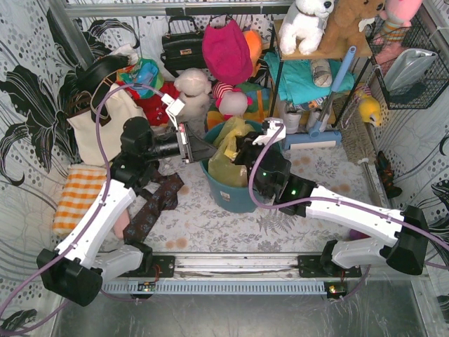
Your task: Tie the trash bag
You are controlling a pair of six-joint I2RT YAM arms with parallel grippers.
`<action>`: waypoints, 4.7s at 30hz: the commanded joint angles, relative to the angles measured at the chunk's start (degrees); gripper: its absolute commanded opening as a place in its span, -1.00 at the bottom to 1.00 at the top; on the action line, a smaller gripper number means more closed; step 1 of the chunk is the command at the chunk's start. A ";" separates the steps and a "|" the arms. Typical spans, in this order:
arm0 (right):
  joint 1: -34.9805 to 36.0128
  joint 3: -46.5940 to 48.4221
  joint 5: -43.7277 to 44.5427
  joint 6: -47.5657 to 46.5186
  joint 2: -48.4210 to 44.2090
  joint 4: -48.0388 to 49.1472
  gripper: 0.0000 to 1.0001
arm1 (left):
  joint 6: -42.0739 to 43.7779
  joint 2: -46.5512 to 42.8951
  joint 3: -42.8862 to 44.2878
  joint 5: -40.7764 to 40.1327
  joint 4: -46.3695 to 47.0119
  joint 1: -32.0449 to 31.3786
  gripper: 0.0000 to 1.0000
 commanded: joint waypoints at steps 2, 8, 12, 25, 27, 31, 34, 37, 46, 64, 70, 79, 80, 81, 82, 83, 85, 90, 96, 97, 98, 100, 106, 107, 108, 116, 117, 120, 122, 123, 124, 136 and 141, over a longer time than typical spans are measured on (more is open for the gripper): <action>-0.85 -0.77 -0.92 -3.14 -2.10 4.16 -1.00 | 0.98 -2.45 -1.31 -0.37 -2.11 -1.35 -1.00; -0.97 0.55 -0.83 -2.30 -5.00 -3.33 -1.00 | 1.28 -2.85 -1.95 -3.87 -2.68 -1.62 -1.00; -1.02 1.52 -3.04 -0.23 -6.20 -8.32 -1.00 | 1.32 -1.60 -1.24 -4.74 -1.85 -1.60 -1.00; -0.98 -1.55 -15.20 2.20 -6.11 -6.94 -1.00 | 1.98 1.44 1.10 -4.87 -1.29 -1.62 -1.00; -1.00 -3.49 -14.68 1.70 -5.91 -1.67 -1.00 | 1.79 1.49 0.94 -4.44 -1.22 -1.62 -1.00; -1.01 -7.51 -12.61 -0.90 -4.85 9.47 -1.00 | 1.61 1.39 0.53 -3.26 -1.68 -1.76 -1.00; -1.00 -9.12 -11.20 -3.59 -3.13 16.58 -1.00 | 1.94 0.98 0.29 -2.46 -2.81 -2.13 -1.00; -0.96 -10.06 -11.45 -5.85 -1.51 22.61 -1.00 | 2.53 0.42 0.14 -2.08 -4.07 -2.57 -1.00; -0.96 -15.73 -12.79 -13.32 1.94 43.74 -1.00 | 3.34 -0.11 -0.41 -2.49 -6.72 -3.74 -1.00; -1.33 -22.68 -23.73 -24.73 6.01 70.60 -0.98 | 5.03 0.19 0.29 -5.51 -10.59 -5.66 -1.00; -1.37 -23.12 -26.66 -28.40 7.96 75.42 -0.95 | 5.13 0.37 1.68 -5.68 -10.47 -5.66 -1.00; -2.33 -19.64 -29.64 -32.17 14.02 77.24 -0.97 | 4.48 -0.46 1.68 -4.07 -10.06 -6.36 -1.00; -2.48 -19.20 -29.89 -32.54 14.36 77.24 -0.98 | 4.57 -0.45 1.74 -3.97 -10.07 -6.50 -1.00; -2.55 -18.77 -30.10 -32.73 14.63 77.19 -0.98 | 4.65 -0.58 1.79 -3.86 -10.19 -6.68 -1.00; -2.57 -18.34 -30.51 -32.95 14.85 77.23 -0.98 | 4.74 -0.60 1.87 -3.84 -10.38 -6.80 -1.00; -2.59 -17.96 -30.82 -33.22 15.03 77.24 -0.98 | 4.82 -0.69 1.85 -3.83 -10.53 -6.98 -1.00; -2.66 -17.24 -31.80 -33.66 15.16 77.23 -0.98 | 5.17 -0.75 2.01 -4.04 -11.10 -7.17 -1.00; -2.64 -15.99 -34.08 -34.12 14.82 77.15 -0.98 | 5.69 -1.13 2.30 -4.35 -12.05 -7.49 -1.00; -2.89 -15.73 -37.05 -34.38 14.81 77.15 -0.97 | 7.70 -1.33 2.86 -5.26 -14.68 -7.54 -1.00; -2.97 -15.70 -38.15 -34.02 14.73 77.15 -0.97 | 8.25 -1.37 3.23 -5.92 -15.57 -7.58 -1.00; -3.17 -15.75 -39.34 -33.27 14.65 77.15 -0.97 | 8.92 -1.49 3.87 -6.55 -16.69 -7.57 -1.00; -3.72 -15.92 -42.04 -31.55 14.42 77.14 -0.97 | 10.90 -1.81 5.72 -9.65 -19.97 -7.57 -0.91; -5.49 -16.68 -48.16 -25.84 12.87 75.46 -0.94 | 17.39 -4.06 11.94 -19.64 -28.97 -7.52 -0.43; -5.64 -16.79 -48.53 -25.30 12.63 75.00 -0.93 | 17.84 -4.50 12.58 -21.22 -29.90 -7.51 -0.41; -5.69 -16.90 -48.79 -24.95 12.39 74.52 -0.93 | 18.25 -5.03 13.00 -22.62 -30.66 -7.50 -0.40; -5.83 -18.00 -49.91 -22.92 11.40 71.64 -0.92 | 18.77 -9.20 14.11 -32.70 -32.38 -7.50 -0.36; -5.77 -18.07 -50.07 -23.00 11.34 71.38 -0.92 | 18.51 -9.48 14.11 -33.29 -31.80 -7.50 -0.36; -5.76 -18.09 -50.36 -23.12 11.20 70.61 -0.92 | 17.41 -9.67 14.42 -34.90 -30.77 -7.50 -0.36; -5.79 -18.09 -50.45 -23.16 11.12 70.38 -0.92 | 16.63 -9.49 14.50 -34.99 -30.02 -7.50 -0.36; -5.77 -18.09 -50.54 -23.18 11.11 70.27 -0.92 | 16.25 -9.27 14.50 -35.47 -29.74 -7.50 -0.35; -5.82 -18.03 -50.59 -23.20 11.11 70.09 -0.92 | 15.82 -9.13 14.58 -36.00 -29.56 -7.49 -0.35; -5.79 -17.08 -51.09 -22.83 11.61 68.86 -0.92 | 15.19 -5.69 15.07 -32.76 -26.93 -7.50 -0.34; -5.78 -16.50 -50.46 -23.07 11.99 68.46 -0.93 | 14.66 -4.56 14.85 -25.96 -25.01 -7.54 -0.32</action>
